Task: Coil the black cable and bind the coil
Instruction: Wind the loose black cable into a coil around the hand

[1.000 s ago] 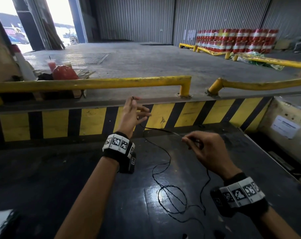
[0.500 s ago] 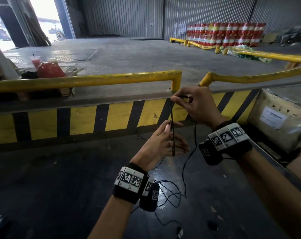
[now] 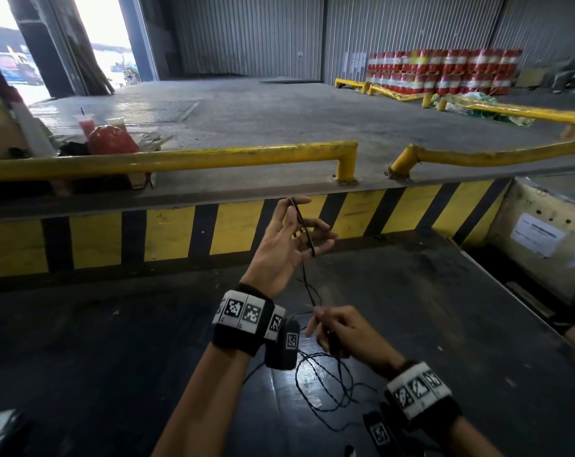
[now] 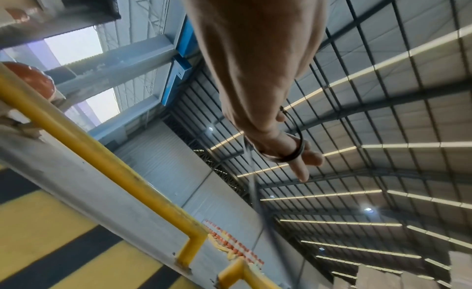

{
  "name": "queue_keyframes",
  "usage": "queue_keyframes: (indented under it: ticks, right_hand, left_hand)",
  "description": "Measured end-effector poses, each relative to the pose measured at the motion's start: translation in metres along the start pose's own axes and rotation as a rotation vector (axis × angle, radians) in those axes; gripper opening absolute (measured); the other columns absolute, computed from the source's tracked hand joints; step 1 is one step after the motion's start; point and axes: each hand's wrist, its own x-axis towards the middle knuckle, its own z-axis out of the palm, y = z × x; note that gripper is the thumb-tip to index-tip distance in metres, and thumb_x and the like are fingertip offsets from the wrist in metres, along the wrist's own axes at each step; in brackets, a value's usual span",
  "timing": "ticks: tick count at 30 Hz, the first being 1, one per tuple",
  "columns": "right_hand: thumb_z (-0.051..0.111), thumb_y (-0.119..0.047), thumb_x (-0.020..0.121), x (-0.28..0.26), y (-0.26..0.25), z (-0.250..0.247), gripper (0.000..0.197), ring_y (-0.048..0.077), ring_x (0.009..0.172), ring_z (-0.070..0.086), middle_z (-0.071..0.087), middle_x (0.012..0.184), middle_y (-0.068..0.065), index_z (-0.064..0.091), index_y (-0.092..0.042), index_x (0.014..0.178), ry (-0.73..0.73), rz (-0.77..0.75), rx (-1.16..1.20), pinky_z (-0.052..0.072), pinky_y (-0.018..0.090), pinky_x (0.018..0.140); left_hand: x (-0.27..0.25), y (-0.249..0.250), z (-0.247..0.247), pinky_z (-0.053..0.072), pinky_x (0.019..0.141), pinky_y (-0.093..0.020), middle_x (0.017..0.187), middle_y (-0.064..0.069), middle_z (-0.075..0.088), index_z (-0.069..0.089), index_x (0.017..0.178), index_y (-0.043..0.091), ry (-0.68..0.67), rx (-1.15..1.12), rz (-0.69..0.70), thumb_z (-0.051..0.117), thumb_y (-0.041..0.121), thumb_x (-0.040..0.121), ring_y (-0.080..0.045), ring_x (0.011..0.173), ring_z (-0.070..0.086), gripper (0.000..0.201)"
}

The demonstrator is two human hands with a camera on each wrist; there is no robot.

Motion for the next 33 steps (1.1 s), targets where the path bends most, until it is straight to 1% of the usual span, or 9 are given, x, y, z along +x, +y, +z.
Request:
queue_keyframes:
  ticks: [4, 8, 12, 14, 17, 20, 25, 29, 33]
  right_hand:
    - [0.048, -0.039, 0.101, -0.014, -0.033, -0.007, 0.043, 0.008, 0.044, 0.044, 0.052, 0.051, -0.006, 0.072, -0.006, 0.084, 0.0, -0.178, -0.138, 0.035, 0.019, 0.046]
    - [0.055, -0.04, 0.095, -0.011, -0.093, -0.031, 0.033, 0.004, 0.052, 0.057, 0.063, 0.063, -0.005, 0.073, -0.013, 0.087, 0.08, -0.352, -0.536, 0.046, 0.015, 0.052]
    - [0.052, -0.043, 0.091, 0.005, -0.143, -0.053, 0.036, 0.011, 0.06, 0.064, 0.072, 0.076, 0.0, 0.074, -0.015, 0.095, 0.14, -0.444, -0.837, 0.056, 0.03, 0.056]
    - [0.061, -0.036, 0.093, 0.019, -0.159, -0.063, 0.025, 0.002, 0.059, 0.059, 0.068, 0.073, -0.008, 0.075, -0.015, 0.094, 0.146, -0.49, -0.897, 0.046, 0.017, 0.055]
    - [0.069, -0.032, 0.091, 0.036, -0.177, -0.079, 0.021, -0.006, 0.061, 0.059, 0.063, 0.072, -0.016, 0.075, -0.011, 0.09, 0.13, -0.504, -0.869, 0.044, 0.007, 0.057]
    - [0.074, -0.029, 0.088, 0.048, -0.188, -0.088, 0.017, -0.006, 0.066, 0.064, 0.064, 0.073, -0.017, 0.073, -0.012, 0.087, 0.072, -0.47, -0.805, 0.047, 0.009, 0.059]
    - [0.068, -0.029, 0.093, 0.067, -0.169, -0.096, 0.021, 0.01, 0.066, 0.063, 0.065, 0.074, -0.001, 0.069, -0.011, 0.084, 0.07, -0.436, -0.618, 0.05, 0.018, 0.063]
    - [0.049, -0.02, 0.104, 0.066, -0.106, -0.076, 0.034, 0.015, 0.063, 0.054, 0.059, 0.075, 0.023, 0.064, 0.007, 0.09, 0.141, -0.333, -0.307, 0.045, 0.022, 0.059]
    - [0.047, -0.032, 0.104, 0.039, -0.047, -0.027, 0.04, 0.006, 0.044, 0.04, 0.052, 0.054, -0.006, 0.069, -0.01, 0.079, 0.146, -0.131, -0.036, 0.03, 0.019, 0.043]
  left_hand:
    - [0.006, -0.003, -0.016, 0.053, 0.095, -0.057, 0.107, -0.02, 0.063, 0.043, 0.134, 0.011, 0.065, 0.172, -0.015, 0.027, 0.029, 0.109, -0.038, 0.101, 0.068, 0.035]
    - [0.0, -0.02, -0.017, 0.059, 0.083, -0.046, 0.1, -0.016, 0.066, 0.045, 0.13, 0.012, 0.062, 0.301, -0.062, 0.028, 0.029, 0.108, -0.028, 0.092, 0.072, 0.033]
    - [-0.017, -0.03, -0.003, 0.06, 0.08, -0.043, 0.104, -0.013, 0.072, 0.053, 0.123, 0.021, -0.05, 0.254, -0.118, 0.03, 0.026, 0.108, -0.029, 0.091, 0.072, 0.028]
    - [-0.024, -0.03, 0.005, 0.057, 0.086, -0.047, 0.106, -0.019, 0.07, 0.049, 0.132, 0.023, -0.107, 0.187, -0.135, 0.028, 0.025, 0.108, -0.035, 0.095, 0.07, 0.031]
    - [-0.03, -0.027, 0.009, 0.054, 0.093, -0.054, 0.108, -0.025, 0.065, 0.045, 0.137, 0.019, -0.13, 0.075, -0.147, 0.026, 0.026, 0.109, -0.038, 0.098, 0.069, 0.035]
    - [-0.038, -0.021, 0.012, 0.046, 0.101, -0.062, 0.11, -0.028, 0.062, 0.047, 0.134, 0.016, -0.148, 0.008, -0.168, 0.026, 0.03, 0.108, -0.042, 0.103, 0.065, 0.036]
    - [-0.042, -0.006, 0.017, 0.049, 0.097, -0.055, 0.106, -0.025, 0.062, 0.049, 0.129, 0.022, -0.248, -0.06, -0.163, 0.026, 0.032, 0.107, -0.038, 0.096, 0.068, 0.033]
    - [-0.035, 0.009, 0.019, 0.055, 0.093, -0.05, 0.107, -0.025, 0.062, 0.046, 0.134, 0.022, -0.266, -0.157, -0.093, 0.024, 0.028, 0.108, -0.037, 0.095, 0.068, 0.035]
    - [-0.015, 0.027, 0.009, 0.055, 0.095, -0.052, 0.109, -0.022, 0.062, 0.044, 0.137, 0.021, -0.183, -0.123, 0.015, 0.021, 0.028, 0.108, -0.037, 0.101, 0.067, 0.038]
